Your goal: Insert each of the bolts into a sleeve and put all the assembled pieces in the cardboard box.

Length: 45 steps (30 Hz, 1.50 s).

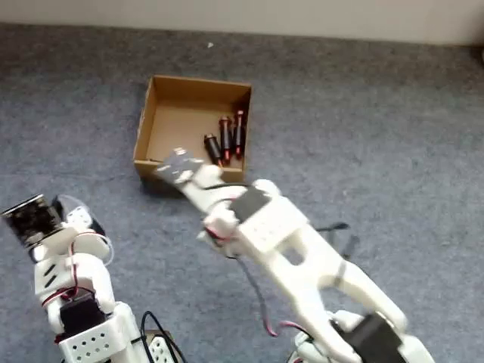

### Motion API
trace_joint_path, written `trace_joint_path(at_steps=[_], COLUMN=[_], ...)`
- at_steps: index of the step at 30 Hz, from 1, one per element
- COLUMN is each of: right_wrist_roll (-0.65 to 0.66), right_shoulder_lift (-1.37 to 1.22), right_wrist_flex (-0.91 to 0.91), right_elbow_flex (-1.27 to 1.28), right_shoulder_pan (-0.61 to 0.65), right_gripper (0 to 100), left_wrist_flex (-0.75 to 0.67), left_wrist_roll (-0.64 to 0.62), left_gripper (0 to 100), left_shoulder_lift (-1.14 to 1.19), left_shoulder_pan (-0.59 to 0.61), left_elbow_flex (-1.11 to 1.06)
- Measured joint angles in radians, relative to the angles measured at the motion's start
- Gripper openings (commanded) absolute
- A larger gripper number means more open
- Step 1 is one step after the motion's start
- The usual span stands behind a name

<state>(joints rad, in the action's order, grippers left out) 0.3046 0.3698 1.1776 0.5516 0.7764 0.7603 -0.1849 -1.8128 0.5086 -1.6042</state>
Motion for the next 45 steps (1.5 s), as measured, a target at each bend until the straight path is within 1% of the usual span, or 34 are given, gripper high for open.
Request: trace_joint_path(at_steps=[4,9,12,17,20,22,30,36,38,40,45], right_wrist_roll=[0.000,-0.002,-0.058,-0.118,-0.141,-0.146,-0.147,-0.147,-0.147,-0.147,-0.147], right_shoulder_lift=[0.169,0.285,0.308,0.316,0.316,0.316,0.316,0.316,0.316,0.316,0.316], right_wrist_flex=[-0.008,-0.118,-0.204,-0.311,-0.359,-0.384,-0.408,-0.410,-0.410,-0.410,-0.410], right_elbow_flex=[0.141,0.324,0.410,0.489,0.525,0.539,0.557,0.557,0.557,0.557,0.557], right_shoulder_pan=[-0.120,-0.253,-0.311,-0.361,-0.387,-0.402,-0.410,-0.410,-0.414,-0.413,-0.413], right_gripper=[0.5,0.5,0.5,0.5,0.5,0.5,0.5,0.5,0.5,0.5,0.5], left_wrist_flex=[0.075,0.167,0.209,0.215,0.215,0.215,0.215,0.215,0.215,0.215,0.215], left_wrist_roll=[0.018,0.078,0.103,0.129,0.129,0.129,0.123,-0.052,-0.133,-0.235,-0.551], left_gripper=[4,3,3,3,3,3,4,4,4,4,4], left_shoulder_lift=[0.000,0.000,0.000,0.008,0.097,0.195,0.661,0.964,1.040,1.105,1.229], left_shoulder_pan=[-0.100,-0.247,-0.324,-0.376,-0.404,-0.423,-0.539,-0.592,-0.609,-0.617,-0.618], left_elbow_flex=[0.071,0.167,0.212,0.229,0.264,0.310,0.519,0.634,0.672,0.704,0.749])
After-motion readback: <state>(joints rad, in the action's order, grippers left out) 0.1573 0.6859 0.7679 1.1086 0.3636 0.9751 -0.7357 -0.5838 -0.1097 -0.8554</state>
